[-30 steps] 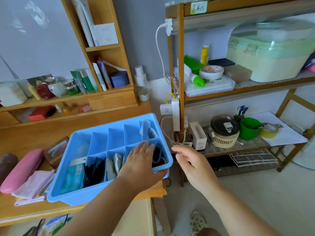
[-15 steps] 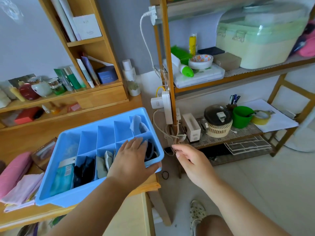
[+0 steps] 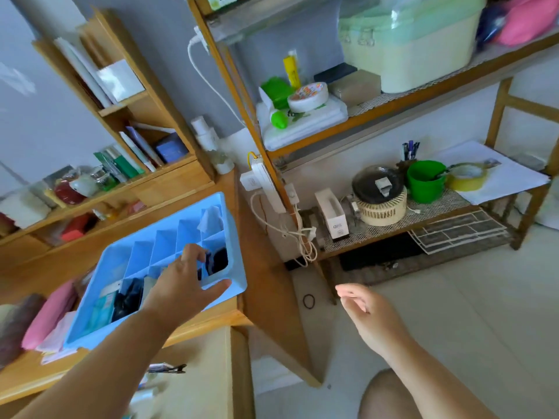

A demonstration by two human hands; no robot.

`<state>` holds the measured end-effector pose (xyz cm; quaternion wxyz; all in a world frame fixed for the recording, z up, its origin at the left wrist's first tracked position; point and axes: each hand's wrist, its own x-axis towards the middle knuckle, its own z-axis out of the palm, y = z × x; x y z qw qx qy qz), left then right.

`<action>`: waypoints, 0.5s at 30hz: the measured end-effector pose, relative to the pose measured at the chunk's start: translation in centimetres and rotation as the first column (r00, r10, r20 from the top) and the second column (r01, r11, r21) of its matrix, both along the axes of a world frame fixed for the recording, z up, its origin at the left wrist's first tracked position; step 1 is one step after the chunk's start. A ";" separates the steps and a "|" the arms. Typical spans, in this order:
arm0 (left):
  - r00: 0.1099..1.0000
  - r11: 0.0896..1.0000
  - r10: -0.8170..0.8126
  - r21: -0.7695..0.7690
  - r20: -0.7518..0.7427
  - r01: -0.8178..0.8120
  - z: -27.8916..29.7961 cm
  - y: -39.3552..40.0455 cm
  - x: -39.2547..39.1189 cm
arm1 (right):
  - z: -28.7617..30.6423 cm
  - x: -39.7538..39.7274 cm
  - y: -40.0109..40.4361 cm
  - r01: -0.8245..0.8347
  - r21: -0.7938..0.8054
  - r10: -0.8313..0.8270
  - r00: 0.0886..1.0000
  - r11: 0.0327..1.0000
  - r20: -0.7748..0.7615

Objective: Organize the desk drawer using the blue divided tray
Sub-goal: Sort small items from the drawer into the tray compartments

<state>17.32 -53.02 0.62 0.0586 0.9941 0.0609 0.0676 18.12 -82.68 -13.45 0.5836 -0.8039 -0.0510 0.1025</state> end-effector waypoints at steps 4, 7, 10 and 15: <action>0.961 0.985 -0.154 0.108 0.231 0.132 0.8 -3.7 -1.2 | -1.1 1.0 -0.8 -0.013 0.070 0.015 0.999 0.997 -0.035; 0.870 0.918 -0.392 0.188 0.300 0.349 0.5 -9.2 -0.7 | -2.5 1.9 -1.2 0.029 0.081 -0.024 0.998 0.996 -0.062; 0.830 0.847 -0.532 0.096 0.171 0.523 -3.1 -14.6 1.6 | -4.9 2.4 -1.8 0.120 0.117 -0.105 0.986 0.986 -0.132; 0.893 0.960 -0.278 -0.081 -0.354 0.267 -16.3 -18.3 7.0 | -10.8 3.5 -1.8 0.379 0.123 -0.321 0.885 0.917 -0.336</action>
